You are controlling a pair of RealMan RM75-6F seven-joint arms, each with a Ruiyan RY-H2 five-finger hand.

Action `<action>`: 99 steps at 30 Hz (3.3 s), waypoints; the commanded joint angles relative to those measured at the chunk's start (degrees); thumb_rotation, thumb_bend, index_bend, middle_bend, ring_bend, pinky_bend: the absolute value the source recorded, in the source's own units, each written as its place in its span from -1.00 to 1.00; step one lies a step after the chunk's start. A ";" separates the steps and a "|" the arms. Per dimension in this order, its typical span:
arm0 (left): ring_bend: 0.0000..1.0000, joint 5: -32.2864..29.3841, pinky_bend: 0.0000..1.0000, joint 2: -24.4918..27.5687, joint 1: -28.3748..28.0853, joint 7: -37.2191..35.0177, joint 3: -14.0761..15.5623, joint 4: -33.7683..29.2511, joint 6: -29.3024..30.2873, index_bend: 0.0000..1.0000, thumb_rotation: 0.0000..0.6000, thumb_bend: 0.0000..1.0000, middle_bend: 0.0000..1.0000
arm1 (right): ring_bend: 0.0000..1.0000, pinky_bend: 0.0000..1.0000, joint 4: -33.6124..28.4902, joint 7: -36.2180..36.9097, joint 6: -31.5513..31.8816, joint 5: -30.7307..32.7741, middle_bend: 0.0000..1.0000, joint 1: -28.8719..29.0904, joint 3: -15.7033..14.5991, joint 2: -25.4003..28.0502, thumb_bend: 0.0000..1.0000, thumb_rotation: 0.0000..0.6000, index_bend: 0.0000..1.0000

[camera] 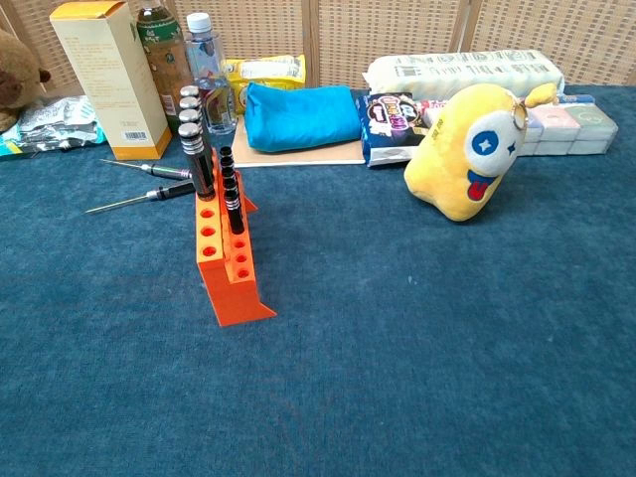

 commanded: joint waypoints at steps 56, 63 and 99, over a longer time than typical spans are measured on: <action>1.00 -37.17 1.00 -10.35 -31.68 17.23 -18.86 0.49 -28.14 -0.84 1.00 -0.37 1.00 | -0.99 -1.00 4.23 0.95 -10.01 10.85 -0.91 3.87 2.24 -1.34 -1.00 1.00 -0.81; 1.00 -49.39 1.00 -13.95 -39.42 22.40 -19.32 4.54 -33.13 -0.69 1.00 -0.45 1.00 | -0.99 -1.00 4.58 0.88 -11.15 11.28 -0.91 4.30 2.14 -1.50 -1.00 1.00 -0.81; 1.00 -70.94 1.00 -26.26 -61.68 24.93 -13.88 24.71 -44.28 -0.73 1.00 -0.65 1.00 | -0.99 -1.00 4.78 1.20 -11.73 12.48 -0.90 4.36 2.40 -1.21 -1.00 1.00 -0.82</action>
